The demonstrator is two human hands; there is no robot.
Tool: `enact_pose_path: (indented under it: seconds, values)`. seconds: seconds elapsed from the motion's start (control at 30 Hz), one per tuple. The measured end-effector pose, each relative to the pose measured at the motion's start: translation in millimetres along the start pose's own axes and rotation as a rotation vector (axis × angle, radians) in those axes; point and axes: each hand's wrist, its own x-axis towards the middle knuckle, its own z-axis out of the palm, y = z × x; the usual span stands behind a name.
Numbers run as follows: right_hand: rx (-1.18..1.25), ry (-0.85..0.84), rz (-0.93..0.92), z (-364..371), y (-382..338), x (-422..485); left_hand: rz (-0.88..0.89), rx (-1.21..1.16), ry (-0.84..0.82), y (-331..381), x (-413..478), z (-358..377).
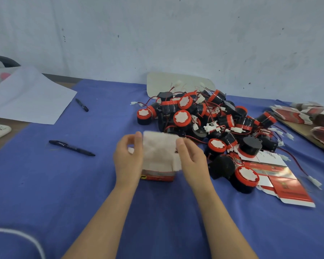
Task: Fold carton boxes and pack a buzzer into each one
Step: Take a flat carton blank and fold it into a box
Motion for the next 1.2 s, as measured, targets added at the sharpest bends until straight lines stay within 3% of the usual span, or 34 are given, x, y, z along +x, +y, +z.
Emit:
enact_pose_path:
  seconds: [0.13, 0.2, 0.27, 0.33, 0.4, 0.47, 0.63, 0.73, 0.8, 0.87, 0.97, 1.03, 1.13, 1.2]
  values:
    - [-0.175, -0.05, 0.045, 5, 2, -1, -0.033, -0.232, 0.083, 8, -1, 2]
    - [-0.258, 0.026, 0.033, 3, 5, 2, -0.091, -0.373, 0.091, 11, -1, 1]
    - [-0.121, 0.187, 0.098, 1, 2, 6, -0.128, -0.374, 0.039, 9, 0, 1]
    - [0.074, 0.246, 0.153, 2, -4, 7, -0.209, -0.339, -0.144, 6, -3, 7]
    - [0.159, 0.197, 0.149, 8, -8, 4, -0.339, -0.46, -0.334, 9, -9, 12]
    - [0.231, 0.127, 0.151, 9, -10, -1, -0.422, -0.596, -0.339, 12, -10, 11]
    - [0.639, 0.13, 0.377, 2, -5, 7, -0.414, -0.753, -0.506, 11, -1, 1]
    - [0.54, 0.038, 0.563, 8, 1, 4, -0.474, -0.716, -0.602, 11, -7, 5]
    - [0.324, 0.0, 0.546, 12, 4, 2, -0.501, -0.74, -0.606, 8, -8, 7]
    - [0.142, 0.112, 0.38, 10, 5, 5, -0.486, -0.787, -0.591, 8, -5, 6]
    - [0.054, 0.318, 0.132, 3, -2, 6, -0.475, -0.663, -0.48, 9, -2, 6]
    - [0.029, 0.283, 0.022, 7, -1, 2, -0.423, -0.575, -0.437, 7, -3, 8]
    - [0.146, 0.194, 0.158, 12, -5, 1, -0.345, -0.499, -0.397, 7, -4, 9]
    - [0.447, 0.13, 0.385, 7, -6, 7, -0.32, -0.432, -0.353, 7, -3, 8]
